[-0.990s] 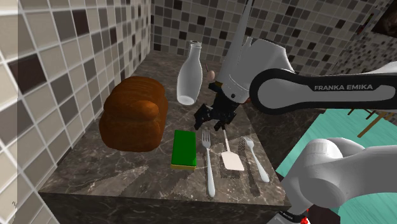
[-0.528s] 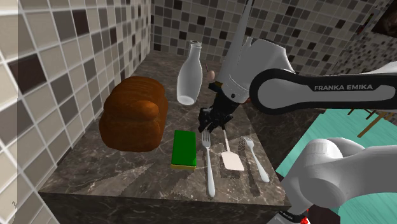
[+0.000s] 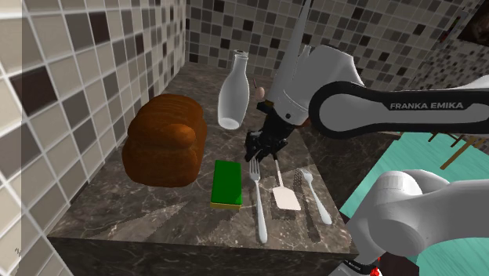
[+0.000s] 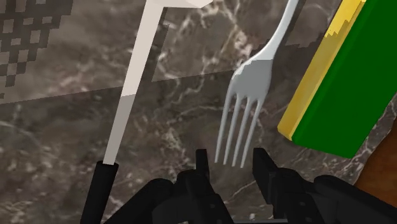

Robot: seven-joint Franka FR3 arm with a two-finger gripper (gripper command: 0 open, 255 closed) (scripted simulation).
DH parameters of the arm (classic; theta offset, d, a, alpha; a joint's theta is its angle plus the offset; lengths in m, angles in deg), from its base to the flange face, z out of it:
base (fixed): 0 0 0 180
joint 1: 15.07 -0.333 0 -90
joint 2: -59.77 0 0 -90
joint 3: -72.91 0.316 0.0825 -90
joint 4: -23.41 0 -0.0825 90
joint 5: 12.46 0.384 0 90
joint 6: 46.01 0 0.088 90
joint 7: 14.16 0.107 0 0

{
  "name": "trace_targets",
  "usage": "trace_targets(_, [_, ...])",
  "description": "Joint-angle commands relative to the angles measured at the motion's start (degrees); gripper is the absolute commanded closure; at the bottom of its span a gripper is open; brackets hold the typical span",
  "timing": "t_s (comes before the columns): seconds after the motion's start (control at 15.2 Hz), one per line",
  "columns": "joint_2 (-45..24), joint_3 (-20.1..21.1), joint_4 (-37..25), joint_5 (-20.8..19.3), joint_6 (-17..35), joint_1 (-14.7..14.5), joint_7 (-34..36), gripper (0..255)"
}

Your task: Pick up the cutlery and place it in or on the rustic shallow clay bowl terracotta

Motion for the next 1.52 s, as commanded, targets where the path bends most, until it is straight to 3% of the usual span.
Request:
trace_targets(0.0, [0.32,-0.26,-1.23,-0.39,-1.57,0.23,0.16,255])
trace_targets(1.45, [0.80,-2.42,-17.78,-3.70,-18.45,1.76,2.64,255])
